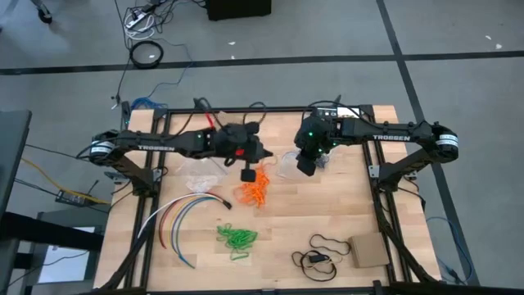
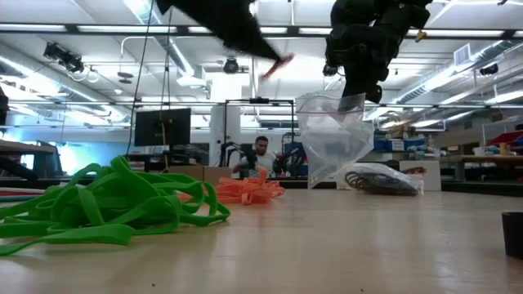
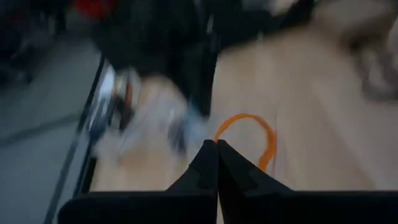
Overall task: Sort rubber bands
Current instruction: Put the orange rubber band into the transparent zip bag
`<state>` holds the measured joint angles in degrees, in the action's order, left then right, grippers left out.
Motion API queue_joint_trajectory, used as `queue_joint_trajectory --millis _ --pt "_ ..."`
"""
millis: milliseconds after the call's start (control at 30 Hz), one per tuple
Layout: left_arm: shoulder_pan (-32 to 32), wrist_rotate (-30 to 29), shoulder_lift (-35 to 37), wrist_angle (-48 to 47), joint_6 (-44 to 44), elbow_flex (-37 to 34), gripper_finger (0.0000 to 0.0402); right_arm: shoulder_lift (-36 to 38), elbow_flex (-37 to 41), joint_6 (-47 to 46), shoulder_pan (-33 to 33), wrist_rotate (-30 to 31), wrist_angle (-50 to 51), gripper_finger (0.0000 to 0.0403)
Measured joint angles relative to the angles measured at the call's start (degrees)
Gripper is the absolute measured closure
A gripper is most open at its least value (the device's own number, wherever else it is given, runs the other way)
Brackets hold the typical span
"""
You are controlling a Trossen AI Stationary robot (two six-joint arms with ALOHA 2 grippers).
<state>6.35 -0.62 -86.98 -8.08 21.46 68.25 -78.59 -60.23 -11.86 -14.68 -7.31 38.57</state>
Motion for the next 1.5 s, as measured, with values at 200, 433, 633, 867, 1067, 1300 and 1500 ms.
queue_joint_trajectory --millis 200,433,633,867,1067,1300,1500 --pt "0.0 8.9 -2.7 10.4 -3.4 0.0 0.0401 0.0 0.0 0.0 0.0 0.0 -0.2 0.0403" --pt "-0.9 9.2 -9.6 20.6 -4.1 -0.1 0.0401 0.0 0.0 -2.2 0.0 -2.6 -2.4 0.0403" --pt "-0.8 8.9 -12.3 21.3 -3.8 -0.1 0.0400 0.0 0.0 -5.5 0.0 -8.9 -6.8 0.0403" --pt "-0.7 1.1 -12.5 14.6 1.3 -0.1 0.0364 0.0 0.0 -7.5 -0.2 -13.0 -7.9 0.0403" --pt "-0.9 -1.1 -11.1 9.0 2.2 -0.1 0.0266 0.0 0.0 -8.1 -0.2 -13.9 -7.5 0.0403" --pt "-0.9 -1.0 -4.1 7.9 -0.7 -0.1 0.0191 0.0 0.0 -8.2 -1.2 -13.9 -6.2 0.0403" --pt "-0.3 0.1 2.8 -7.2 -0.7 0.0 0.0183 0.0 0.0 -7.5 -1.9 -13.9 -4.7 0.0403"
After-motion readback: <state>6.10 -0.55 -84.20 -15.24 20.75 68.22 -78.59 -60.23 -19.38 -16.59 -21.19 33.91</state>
